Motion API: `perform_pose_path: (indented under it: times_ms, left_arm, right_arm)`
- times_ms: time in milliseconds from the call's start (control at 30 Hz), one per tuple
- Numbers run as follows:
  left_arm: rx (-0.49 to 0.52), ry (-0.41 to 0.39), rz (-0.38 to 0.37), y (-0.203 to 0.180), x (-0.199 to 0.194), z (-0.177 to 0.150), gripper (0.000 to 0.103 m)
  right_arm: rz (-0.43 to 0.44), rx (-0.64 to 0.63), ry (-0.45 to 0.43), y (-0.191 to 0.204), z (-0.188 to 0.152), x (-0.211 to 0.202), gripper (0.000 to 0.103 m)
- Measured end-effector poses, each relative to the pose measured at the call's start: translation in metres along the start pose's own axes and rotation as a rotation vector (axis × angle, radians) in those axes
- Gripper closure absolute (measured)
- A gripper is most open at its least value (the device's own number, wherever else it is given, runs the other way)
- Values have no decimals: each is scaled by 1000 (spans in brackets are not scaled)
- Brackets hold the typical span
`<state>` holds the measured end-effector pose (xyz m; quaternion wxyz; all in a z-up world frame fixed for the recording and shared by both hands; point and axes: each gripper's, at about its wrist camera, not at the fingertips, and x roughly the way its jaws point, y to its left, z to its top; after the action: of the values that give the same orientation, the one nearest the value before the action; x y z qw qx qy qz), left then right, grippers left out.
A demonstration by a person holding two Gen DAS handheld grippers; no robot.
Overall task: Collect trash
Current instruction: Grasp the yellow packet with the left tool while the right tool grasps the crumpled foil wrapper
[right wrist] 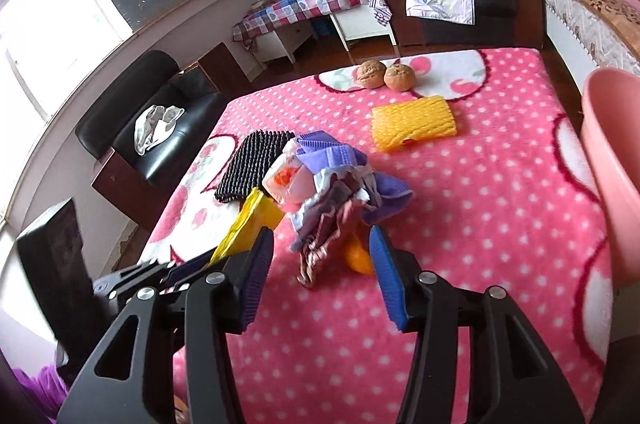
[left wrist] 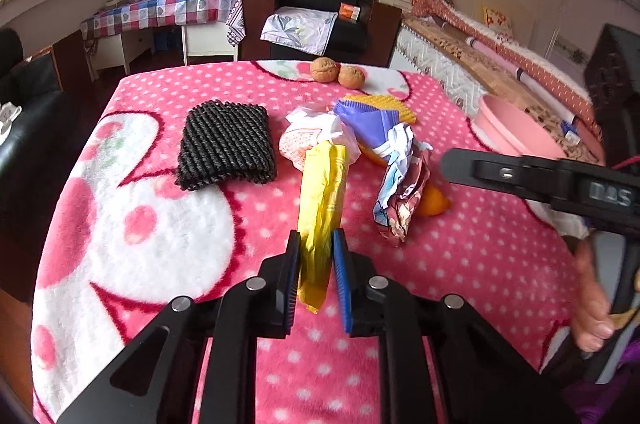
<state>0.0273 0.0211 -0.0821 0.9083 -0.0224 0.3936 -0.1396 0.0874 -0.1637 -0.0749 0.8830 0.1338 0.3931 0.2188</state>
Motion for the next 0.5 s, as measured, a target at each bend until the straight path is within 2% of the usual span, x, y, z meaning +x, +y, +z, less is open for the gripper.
perform_pose_path:
  times_ms: [300, 400, 500]
  left_arm:
    - [-77, -21, -33, 19, -12, -4, 88]
    - [-93, -17, -35, 23, -12, -6, 88]
    - [-103, -17, -38, 25, -13, -8, 88]
  right_arm:
    - [-91, 6, 38, 13, 5, 30, 48]
    - [-149, -17, 27, 17, 4, 36, 48]
    - [-162, -20, 17, 16, 4, 37, 48]
